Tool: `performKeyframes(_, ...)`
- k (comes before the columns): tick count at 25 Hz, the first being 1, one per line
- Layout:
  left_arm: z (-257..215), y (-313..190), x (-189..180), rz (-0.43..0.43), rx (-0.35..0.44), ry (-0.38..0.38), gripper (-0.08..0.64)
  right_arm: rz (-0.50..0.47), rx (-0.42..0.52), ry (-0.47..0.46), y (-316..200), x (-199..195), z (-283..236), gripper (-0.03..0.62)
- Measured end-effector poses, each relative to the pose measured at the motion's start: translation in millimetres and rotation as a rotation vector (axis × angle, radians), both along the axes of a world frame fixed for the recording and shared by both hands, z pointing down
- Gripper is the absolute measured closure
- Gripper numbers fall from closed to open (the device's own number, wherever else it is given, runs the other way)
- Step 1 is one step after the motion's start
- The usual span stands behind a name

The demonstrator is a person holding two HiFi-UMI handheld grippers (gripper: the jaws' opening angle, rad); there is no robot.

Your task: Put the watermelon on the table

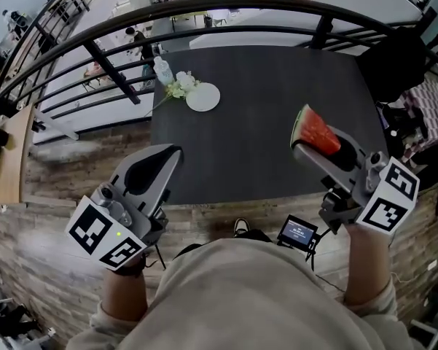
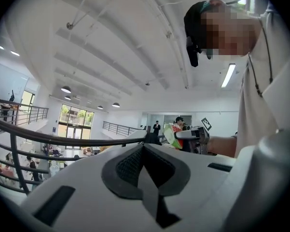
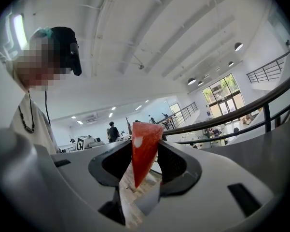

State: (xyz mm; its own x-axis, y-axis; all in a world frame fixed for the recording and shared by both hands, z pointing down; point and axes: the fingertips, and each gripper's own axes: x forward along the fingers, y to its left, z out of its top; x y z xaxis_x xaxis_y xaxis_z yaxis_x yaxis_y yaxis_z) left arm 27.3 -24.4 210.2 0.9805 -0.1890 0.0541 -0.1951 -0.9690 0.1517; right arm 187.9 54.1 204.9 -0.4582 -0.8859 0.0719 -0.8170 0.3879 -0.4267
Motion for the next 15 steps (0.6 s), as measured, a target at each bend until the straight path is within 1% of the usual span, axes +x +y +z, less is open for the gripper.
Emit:
performKeyframes(4, 14.5, -10.0, 27.6, 0.003, -0.01, -0.016, 0.555, 0.013, -0.014, -0.017, -5.3, 37.8, 17.7, 0.41)
performKeyframes(7, 16.2, -25.7, 49.0, 0.019, -0.057, -0.068, 0.555, 0.026, -0.057, -0.079, -18.9, 60.8, 25.7, 0.41)
performKeyframes(9, 10.9, -30.9, 59.4, 0.03, -0.068, -0.087, 0.555, 0.028, -0.074, -0.107, -24.3, 69.9, 25.0, 0.41)
performKeyframes(13, 12.2, -30.4, 71.2, 0.033, -0.05, -0.089, 0.555, 0.022, -0.049, -0.098, -26.5, 80.0, 23.5, 0.41)
performKeyframes(15, 18.3, -42.1, 69.4, 0.04, -0.034, -0.078, 0.555, 0.025, -0.022, -0.086, -38.2, 77.0, 25.3, 0.41)
